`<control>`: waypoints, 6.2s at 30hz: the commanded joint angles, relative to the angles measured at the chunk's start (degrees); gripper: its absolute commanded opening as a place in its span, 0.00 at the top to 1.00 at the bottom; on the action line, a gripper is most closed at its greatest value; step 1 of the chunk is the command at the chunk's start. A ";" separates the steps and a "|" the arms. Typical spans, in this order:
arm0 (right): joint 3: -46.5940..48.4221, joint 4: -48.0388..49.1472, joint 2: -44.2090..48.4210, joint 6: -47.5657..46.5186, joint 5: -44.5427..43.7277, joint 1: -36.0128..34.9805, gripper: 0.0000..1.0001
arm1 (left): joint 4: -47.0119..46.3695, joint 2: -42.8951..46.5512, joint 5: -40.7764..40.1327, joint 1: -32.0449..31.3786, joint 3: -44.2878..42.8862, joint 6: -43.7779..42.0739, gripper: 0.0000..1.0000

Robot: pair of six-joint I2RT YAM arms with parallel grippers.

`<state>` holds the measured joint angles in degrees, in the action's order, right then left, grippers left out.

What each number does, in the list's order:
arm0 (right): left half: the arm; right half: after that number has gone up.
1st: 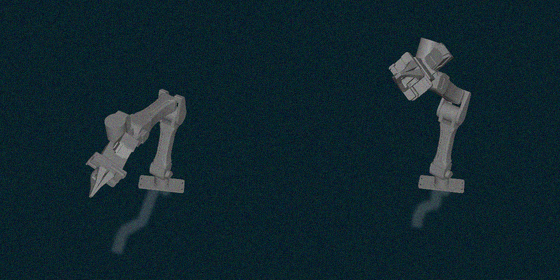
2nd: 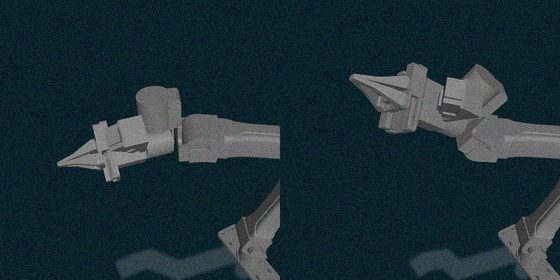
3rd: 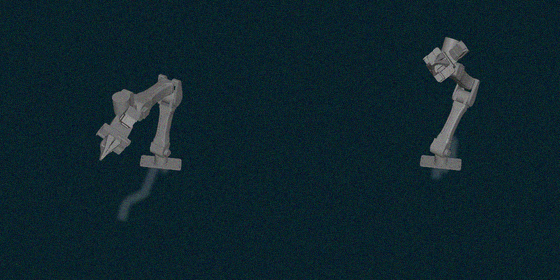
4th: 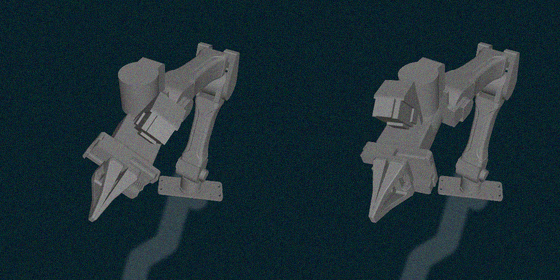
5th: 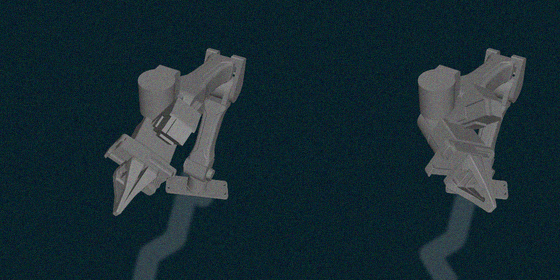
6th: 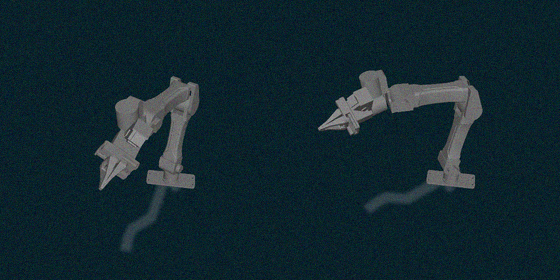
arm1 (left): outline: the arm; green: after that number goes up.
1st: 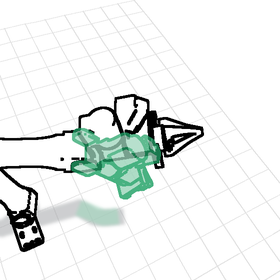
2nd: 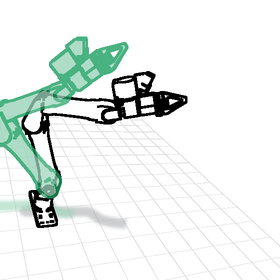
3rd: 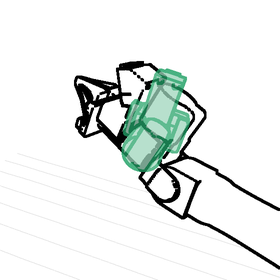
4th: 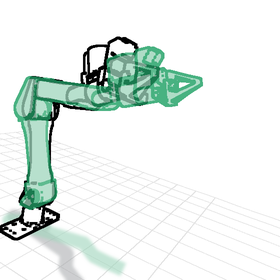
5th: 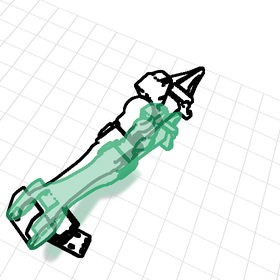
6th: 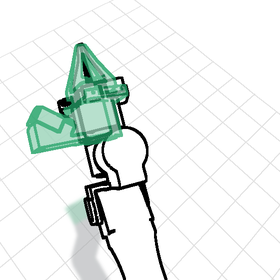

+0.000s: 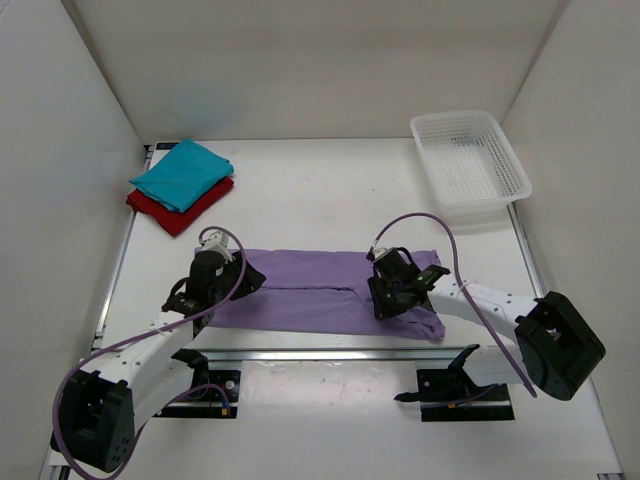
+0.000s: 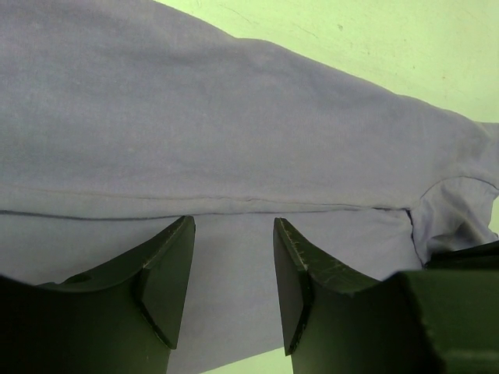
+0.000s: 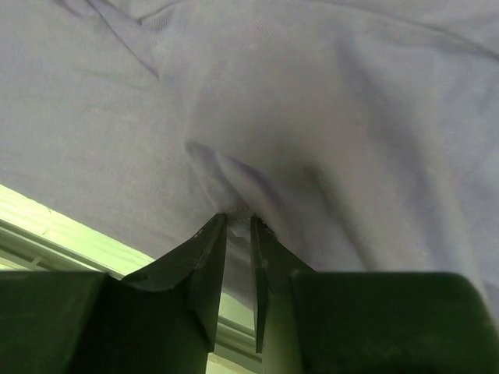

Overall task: Fold and stack the t-shirts
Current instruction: Fold the other side of the tshirt into a rectangle, then rotate the tshirt 90 degrees

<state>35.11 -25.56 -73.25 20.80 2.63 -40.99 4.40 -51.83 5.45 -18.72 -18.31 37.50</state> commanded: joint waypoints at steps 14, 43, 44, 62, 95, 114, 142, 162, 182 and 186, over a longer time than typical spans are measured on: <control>0.48 1.56 -0.23 1.26 -1.05 -1.72 0.95 | -1.60 1.03 1.49 1.14 1.78 0.12 0.45; 15.68 -11.17 -0.49 -3.12 18.70 1.70 1.00 | -0.10 3.49 4.21 2.64 0.99 0.21 0.44; 16.04 -10.74 -0.66 -3.39 19.59 2.14 1.00 | -0.18 3.32 4.13 2.64 0.99 0.04 0.44; 12.78 -8.98 -3.92 -4.27 24.09 5.40 0.87 | 1.05 5.43 5.27 5.27 2.49 -0.67 0.44; 92.25 -12.16 -73.44 -1.18 8.70 18.93 1.00 | 10.25 7.61 4.84 10.57 -0.23 -4.71 0.46; 28.32 27.98 -17.91 7.50 18.04 9.29 0.99 | 11.14 0.68 5.71 4.47 -7.18 -5.67 0.44; 14.30 40.42 -34.09 21.49 11.06 -1.13 1.00 | 13.26 3.94 5.62 4.75 -8.68 -7.00 0.44; -9.52 18.96 2.58 9.35 12.39 23.59 0.62 | 5.00 -9.32 1.66 -20.02 -3.05 -3.93 0.43; -15.85 11.42 12.95 17.77 18.29 6.56 0.52 | 10.26 -2.58 5.27 -22.68 4.24 -3.48 0.41; -19.98 9.48 16.73 22.61 18.89 -0.21 0.52 | 13.25 2.86 5.44 -21.36 4.25 -3.22 0.44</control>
<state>18.26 -11.75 -57.93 39.05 21.69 -37.56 11.57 -52.21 9.96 -40.77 -15.14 34.37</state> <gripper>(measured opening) 0.480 0.563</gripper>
